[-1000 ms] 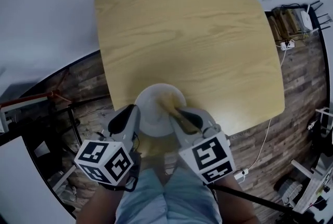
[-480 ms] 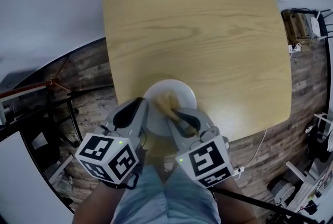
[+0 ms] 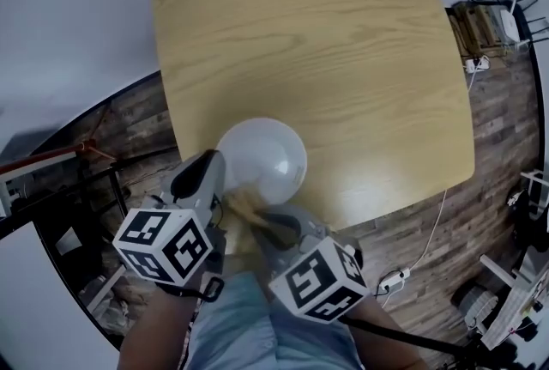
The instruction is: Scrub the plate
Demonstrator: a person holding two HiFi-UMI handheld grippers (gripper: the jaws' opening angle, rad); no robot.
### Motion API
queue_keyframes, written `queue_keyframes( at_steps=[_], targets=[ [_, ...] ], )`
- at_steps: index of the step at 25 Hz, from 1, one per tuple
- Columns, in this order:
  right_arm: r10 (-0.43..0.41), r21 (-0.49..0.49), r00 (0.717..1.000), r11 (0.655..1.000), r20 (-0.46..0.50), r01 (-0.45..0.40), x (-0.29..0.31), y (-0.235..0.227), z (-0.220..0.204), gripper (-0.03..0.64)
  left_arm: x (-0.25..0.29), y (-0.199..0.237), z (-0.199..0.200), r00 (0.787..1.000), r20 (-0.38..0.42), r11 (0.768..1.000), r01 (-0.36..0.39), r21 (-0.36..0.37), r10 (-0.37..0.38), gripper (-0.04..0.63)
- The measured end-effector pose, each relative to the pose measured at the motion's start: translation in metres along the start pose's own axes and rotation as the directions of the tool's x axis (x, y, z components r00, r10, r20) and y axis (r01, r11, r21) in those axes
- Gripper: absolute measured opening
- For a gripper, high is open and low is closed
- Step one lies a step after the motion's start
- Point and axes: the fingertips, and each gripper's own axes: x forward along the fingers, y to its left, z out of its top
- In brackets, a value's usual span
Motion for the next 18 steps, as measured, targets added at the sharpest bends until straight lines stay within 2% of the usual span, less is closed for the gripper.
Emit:
queue_keyframes(
  at_steps=[8,11,18],
  targets=[
    [0.019,0.013,0.999,1.000,0.035,-0.020,-0.021,0.022,-0.013,0.048,-0.005,-0.001,0.001,0.998,0.056,0.998,-0.038,0.052,0.035,0.053],
    [0.006,0.016,0.998,1.000,0.059,-0.006,-0.032,0.024,-0.014,0.048,-0.007,-0.001,0.000,0.995,0.082,0.995,-0.061,0.084,0.054,0.054],
    [-0.051,0.023,0.993,0.999,0.110,0.048,-0.057,0.023,-0.015,0.048,-0.027,-0.003,-0.011,0.988,0.126,0.990,-0.100,0.097,0.088,0.054]
  ],
)
